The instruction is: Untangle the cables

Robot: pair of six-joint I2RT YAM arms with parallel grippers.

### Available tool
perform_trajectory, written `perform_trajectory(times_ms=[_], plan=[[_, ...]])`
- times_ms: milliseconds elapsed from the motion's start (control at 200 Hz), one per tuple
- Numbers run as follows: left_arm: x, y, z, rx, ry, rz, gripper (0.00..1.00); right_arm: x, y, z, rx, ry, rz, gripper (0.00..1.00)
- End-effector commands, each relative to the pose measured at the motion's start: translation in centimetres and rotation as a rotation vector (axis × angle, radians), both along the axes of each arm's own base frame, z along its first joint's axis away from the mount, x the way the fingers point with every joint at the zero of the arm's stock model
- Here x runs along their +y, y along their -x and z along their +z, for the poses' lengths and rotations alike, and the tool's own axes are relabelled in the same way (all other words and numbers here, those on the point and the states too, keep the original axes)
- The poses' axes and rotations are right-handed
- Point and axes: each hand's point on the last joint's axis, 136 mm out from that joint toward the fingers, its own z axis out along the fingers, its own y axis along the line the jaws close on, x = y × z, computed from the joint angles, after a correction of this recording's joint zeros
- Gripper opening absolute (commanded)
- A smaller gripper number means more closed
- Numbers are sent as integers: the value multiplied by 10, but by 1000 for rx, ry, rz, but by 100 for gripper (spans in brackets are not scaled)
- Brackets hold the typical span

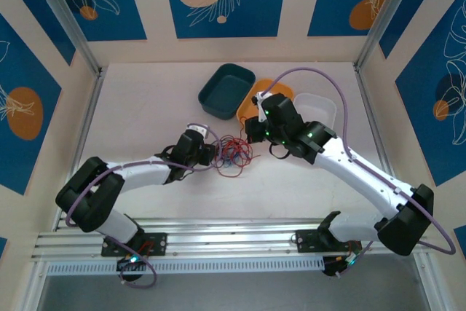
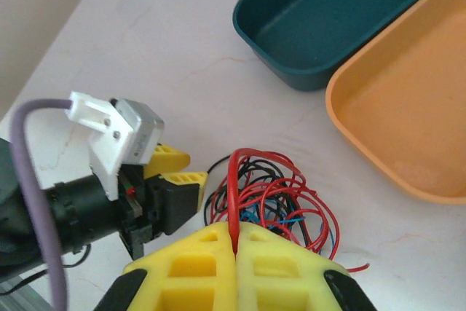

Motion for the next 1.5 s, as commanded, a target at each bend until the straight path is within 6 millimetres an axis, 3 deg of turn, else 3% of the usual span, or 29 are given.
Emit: perform_trajectory(times_ms=[0, 130, 340, 450, 595, 700, 910, 1140, 1310, 1495], plan=[[5, 2, -2, 11, -7, 20, 42, 5, 6, 45, -74, -94, 18, 0], [3, 4, 6, -8, 5, -3, 49, 15, 18, 76, -137, -136, 78, 0], [10, 3, 48, -103, 43, 16, 65, 26, 38, 113, -216, -144, 161, 0], [18, 3, 70, -159, 61, 50, 85, 31, 49, 132, -272, -144, 198, 0], [18, 5, 91, -208, 101, 44, 100, 33, 58, 155, -337, -157, 230, 0], [16, 3, 98, -215, 123, 42, 100, 35, 66, 168, -368, -178, 261, 0], [7, -2, 84, -168, 121, 40, 100, 29, 78, 196, -446, -204, 284, 0], [-5, -7, 70, -131, 124, 12, 100, 1, 74, 219, -520, -181, 181, 0], [-5, -7, 66, -120, 122, 11, 100, -46, 45, 212, -499, -82, -63, 0], [-5, -5, 65, -115, 120, 3, 100, -106, 17, 192, -382, -56, -276, 0]])
